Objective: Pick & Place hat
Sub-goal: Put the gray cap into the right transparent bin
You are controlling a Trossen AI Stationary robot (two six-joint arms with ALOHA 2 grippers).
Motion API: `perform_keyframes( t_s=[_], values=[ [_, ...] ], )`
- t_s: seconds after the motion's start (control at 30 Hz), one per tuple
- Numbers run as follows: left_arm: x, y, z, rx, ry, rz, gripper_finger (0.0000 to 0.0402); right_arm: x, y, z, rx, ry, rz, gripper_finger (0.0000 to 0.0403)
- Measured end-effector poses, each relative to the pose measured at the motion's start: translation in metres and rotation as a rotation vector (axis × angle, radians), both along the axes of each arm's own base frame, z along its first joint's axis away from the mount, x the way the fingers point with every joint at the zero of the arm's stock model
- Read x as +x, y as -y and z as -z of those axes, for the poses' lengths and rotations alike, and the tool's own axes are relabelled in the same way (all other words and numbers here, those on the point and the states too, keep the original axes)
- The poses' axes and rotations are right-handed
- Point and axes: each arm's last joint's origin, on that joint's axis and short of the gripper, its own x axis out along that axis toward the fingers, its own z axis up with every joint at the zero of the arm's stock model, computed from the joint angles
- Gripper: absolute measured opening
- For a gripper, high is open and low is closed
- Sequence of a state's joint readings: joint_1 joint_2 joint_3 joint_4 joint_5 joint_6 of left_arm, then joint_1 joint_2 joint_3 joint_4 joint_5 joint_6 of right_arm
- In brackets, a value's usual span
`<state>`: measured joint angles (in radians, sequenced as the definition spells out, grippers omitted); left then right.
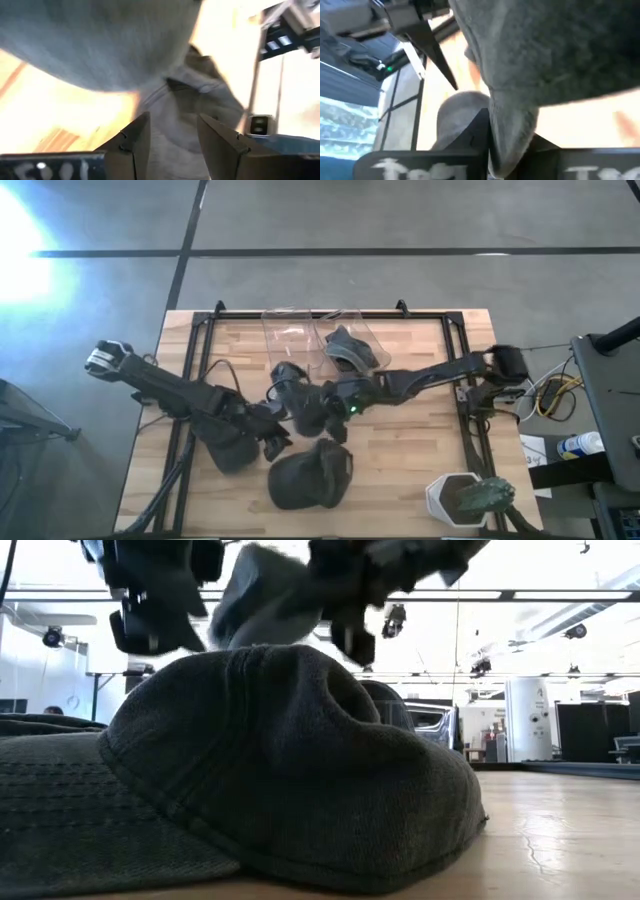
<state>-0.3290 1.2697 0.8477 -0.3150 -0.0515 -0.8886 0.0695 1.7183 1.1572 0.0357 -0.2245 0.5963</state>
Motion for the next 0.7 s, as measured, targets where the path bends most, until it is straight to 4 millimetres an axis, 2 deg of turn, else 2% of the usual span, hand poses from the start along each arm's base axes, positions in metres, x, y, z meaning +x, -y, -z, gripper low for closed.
perform_keyframes(
  t_s=[0.13, 0.23, 0.3, 0.4, 0.47, 0.53, 0.7],
  values=[
    [-0.006, 0.003, -0.021, 0.043, 0.096, -0.009, 0.0153, -0.024, 0.016, -0.045, -0.089, 0.093, 0.108, 0.0015],
    [-0.011, 0.001, -0.031, 0.095, 0.156, -0.063, 0.0153, -0.042, 0.037, -0.075, -0.086, 0.173, 0.281, 0.0014],
    [-0.013, -0.002, -0.034, 0.133, 0.181, -0.121, 0.0153, -0.051, 0.054, -0.090, 0.013, 0.242, 0.429, 0.0014],
    [-0.014, -0.005, -0.037, 0.169, 0.203, -0.173, 0.0153, -0.058, 0.081, -0.101, 0.263, 0.410, 0.614, 0.0014],
    [-0.014, -0.005, -0.037, 0.178, 0.205, -0.183, 0.0153, -0.061, 0.092, -0.100, 0.411, 0.556, 0.656, 0.0014],
    [-0.013, -0.005, -0.036, 0.180, 0.201, -0.183, 0.0153, -0.062, 0.096, -0.091, 0.558, 0.664, 0.674, 0.0014],
    [-0.010, -0.004, -0.032, 0.187, 0.185, -0.181, 0.0153, -0.061, 0.088, -0.031, 0.838, 0.642, 0.777, 0.0014]
  ],
)
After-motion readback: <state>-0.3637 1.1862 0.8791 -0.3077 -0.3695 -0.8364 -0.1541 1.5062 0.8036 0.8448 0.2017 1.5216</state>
